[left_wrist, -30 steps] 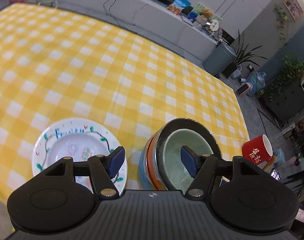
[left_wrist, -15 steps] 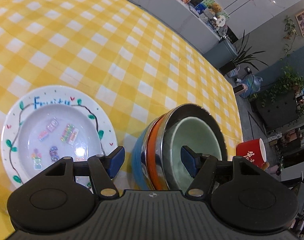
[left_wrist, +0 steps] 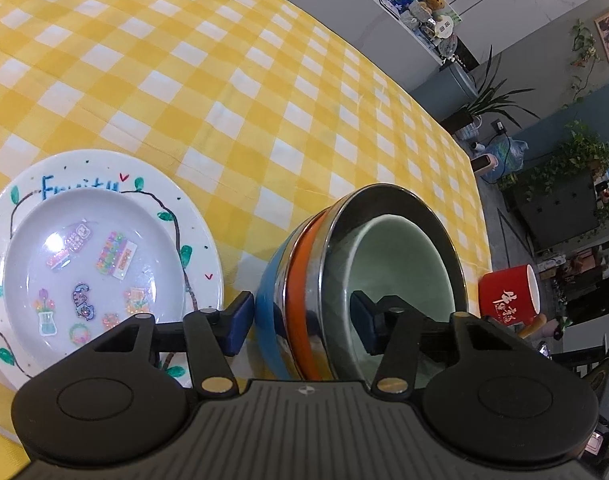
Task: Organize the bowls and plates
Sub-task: 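Grasp the rim of the stacked bowls with the left gripper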
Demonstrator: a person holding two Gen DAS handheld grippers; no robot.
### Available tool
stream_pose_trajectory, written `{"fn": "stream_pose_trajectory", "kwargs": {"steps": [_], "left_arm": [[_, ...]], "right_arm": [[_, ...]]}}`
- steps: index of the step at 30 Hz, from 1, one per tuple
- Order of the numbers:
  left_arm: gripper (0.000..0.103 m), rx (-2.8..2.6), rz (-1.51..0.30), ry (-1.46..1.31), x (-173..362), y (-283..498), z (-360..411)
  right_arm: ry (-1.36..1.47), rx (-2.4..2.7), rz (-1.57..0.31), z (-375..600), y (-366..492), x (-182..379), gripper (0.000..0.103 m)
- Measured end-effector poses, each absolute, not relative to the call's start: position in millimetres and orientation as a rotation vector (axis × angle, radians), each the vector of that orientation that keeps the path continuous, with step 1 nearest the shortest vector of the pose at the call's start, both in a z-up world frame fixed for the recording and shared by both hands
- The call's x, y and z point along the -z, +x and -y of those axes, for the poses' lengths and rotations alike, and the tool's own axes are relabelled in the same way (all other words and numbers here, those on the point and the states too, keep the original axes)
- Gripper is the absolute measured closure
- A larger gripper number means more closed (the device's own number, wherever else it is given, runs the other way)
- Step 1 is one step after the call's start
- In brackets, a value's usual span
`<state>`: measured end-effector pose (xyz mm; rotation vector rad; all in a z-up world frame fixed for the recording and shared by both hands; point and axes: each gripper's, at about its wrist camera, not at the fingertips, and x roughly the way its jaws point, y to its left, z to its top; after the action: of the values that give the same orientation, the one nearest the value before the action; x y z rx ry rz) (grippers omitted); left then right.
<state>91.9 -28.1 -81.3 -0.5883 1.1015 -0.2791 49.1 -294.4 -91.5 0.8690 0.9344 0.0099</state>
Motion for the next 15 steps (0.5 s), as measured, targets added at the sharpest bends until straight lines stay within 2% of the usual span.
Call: {"fn": "stream_pose_trajectory", "kwargs": {"steps": [3,15], "left_arm": [[0.052,0.267,-1.103,-0.561,80.4,91.4,30.0],[0.052,0.261,-1.097,-0.511,72.3,86.7,31.6]], "right_arm": [[0.871,-0.006,-0.935,293.8,47.4,90.5,0.052],[0.855,0.014,-0.953,291.0,44.0,86.9,0.057]]}}
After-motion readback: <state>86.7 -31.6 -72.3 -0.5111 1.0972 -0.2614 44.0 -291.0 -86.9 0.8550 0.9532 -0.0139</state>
